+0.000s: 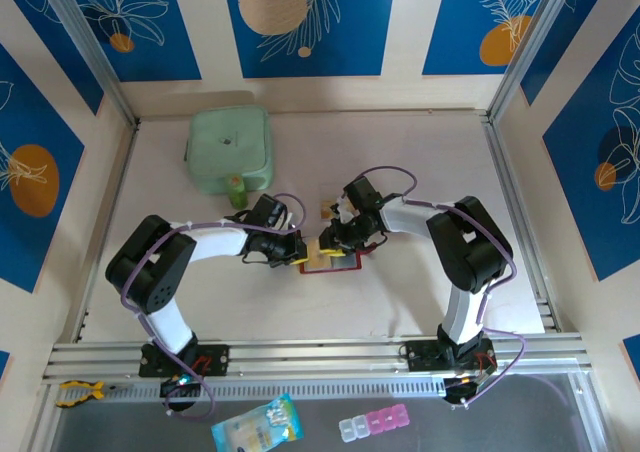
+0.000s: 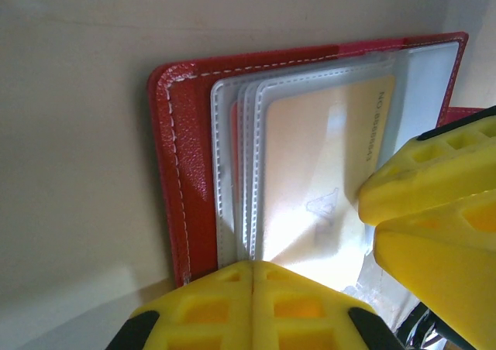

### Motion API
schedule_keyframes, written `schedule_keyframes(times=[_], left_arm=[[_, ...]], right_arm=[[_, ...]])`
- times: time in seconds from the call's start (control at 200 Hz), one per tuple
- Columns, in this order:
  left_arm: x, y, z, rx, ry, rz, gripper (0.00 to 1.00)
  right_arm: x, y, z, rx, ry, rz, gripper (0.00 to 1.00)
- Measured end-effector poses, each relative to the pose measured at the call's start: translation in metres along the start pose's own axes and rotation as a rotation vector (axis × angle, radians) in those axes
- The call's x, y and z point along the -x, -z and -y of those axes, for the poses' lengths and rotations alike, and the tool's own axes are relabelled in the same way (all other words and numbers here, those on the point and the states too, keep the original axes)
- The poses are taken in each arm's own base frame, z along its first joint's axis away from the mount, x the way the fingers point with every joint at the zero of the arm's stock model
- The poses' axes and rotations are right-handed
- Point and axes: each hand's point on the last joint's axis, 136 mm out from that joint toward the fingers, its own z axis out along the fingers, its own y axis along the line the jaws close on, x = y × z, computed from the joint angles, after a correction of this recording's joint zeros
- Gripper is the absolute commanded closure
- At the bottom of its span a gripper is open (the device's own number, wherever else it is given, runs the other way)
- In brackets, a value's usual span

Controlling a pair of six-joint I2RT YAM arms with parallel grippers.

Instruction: Take the credit cards out of the card holder

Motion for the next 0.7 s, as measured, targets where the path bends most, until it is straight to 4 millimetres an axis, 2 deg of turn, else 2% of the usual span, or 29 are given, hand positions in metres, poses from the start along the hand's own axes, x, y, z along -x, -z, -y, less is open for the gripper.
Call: schedule_keyframes(times=[0.39, 0.695], left_arm=[[0.0002, 0.0001, 0.0003, 0.0, 0.0, 0.0, 0.96], [0.0002, 0.0001, 0.0002, 0.0, 0.0, 0.0, 0.96]], right_arm=[[0.0019, 0.0004, 0.0069, -0.044, 0.005, 0.017, 0.72], [0.0024, 0.0057, 0.005, -0.056, 0.023, 0.038, 0.72]])
